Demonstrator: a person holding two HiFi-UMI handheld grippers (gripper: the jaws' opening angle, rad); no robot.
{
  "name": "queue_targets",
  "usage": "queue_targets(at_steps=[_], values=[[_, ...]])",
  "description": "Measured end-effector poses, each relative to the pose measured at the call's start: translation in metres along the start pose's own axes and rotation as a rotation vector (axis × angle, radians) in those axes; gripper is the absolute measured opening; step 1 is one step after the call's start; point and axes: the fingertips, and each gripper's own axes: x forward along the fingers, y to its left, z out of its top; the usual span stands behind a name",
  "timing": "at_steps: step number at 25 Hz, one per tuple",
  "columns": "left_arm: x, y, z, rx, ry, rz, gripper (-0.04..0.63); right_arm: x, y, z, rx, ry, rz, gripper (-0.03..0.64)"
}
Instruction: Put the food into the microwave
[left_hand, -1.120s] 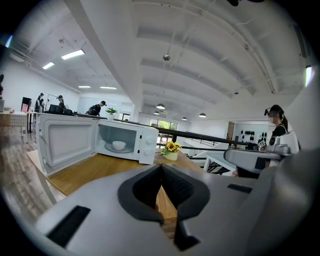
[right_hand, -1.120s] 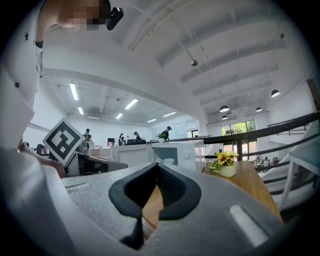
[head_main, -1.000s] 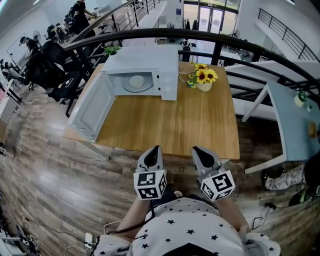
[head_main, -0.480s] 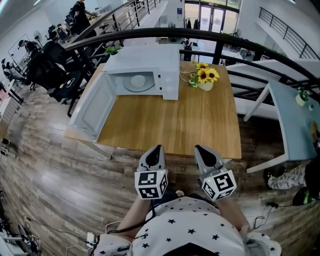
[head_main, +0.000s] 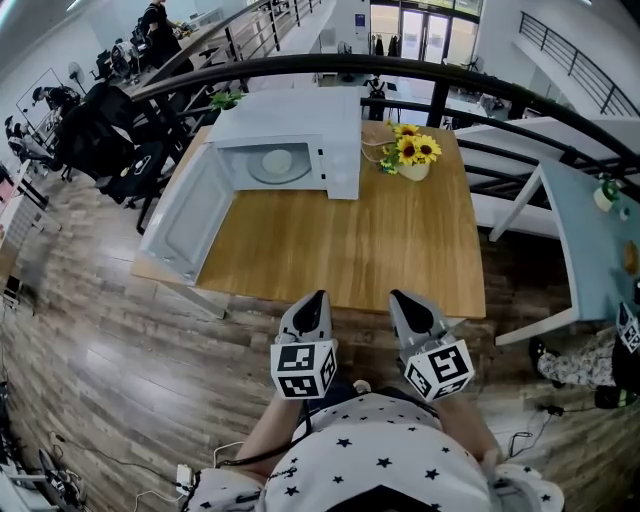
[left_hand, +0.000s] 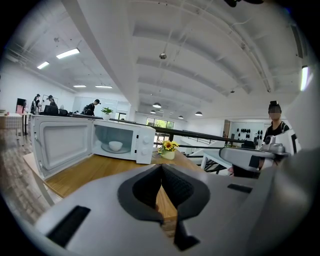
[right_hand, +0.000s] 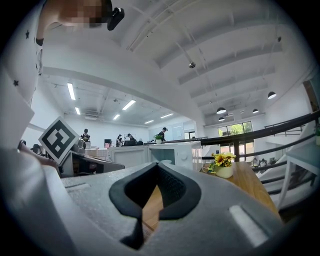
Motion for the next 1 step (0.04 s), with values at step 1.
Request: queue_targets(at_steps=[1], values=[[0.0003,0.0002,0.0000,0.000,0.000,-0.001,0.005,0.0005,0.0005,-0.0003,0.000,0.001,0.002,0.005]])
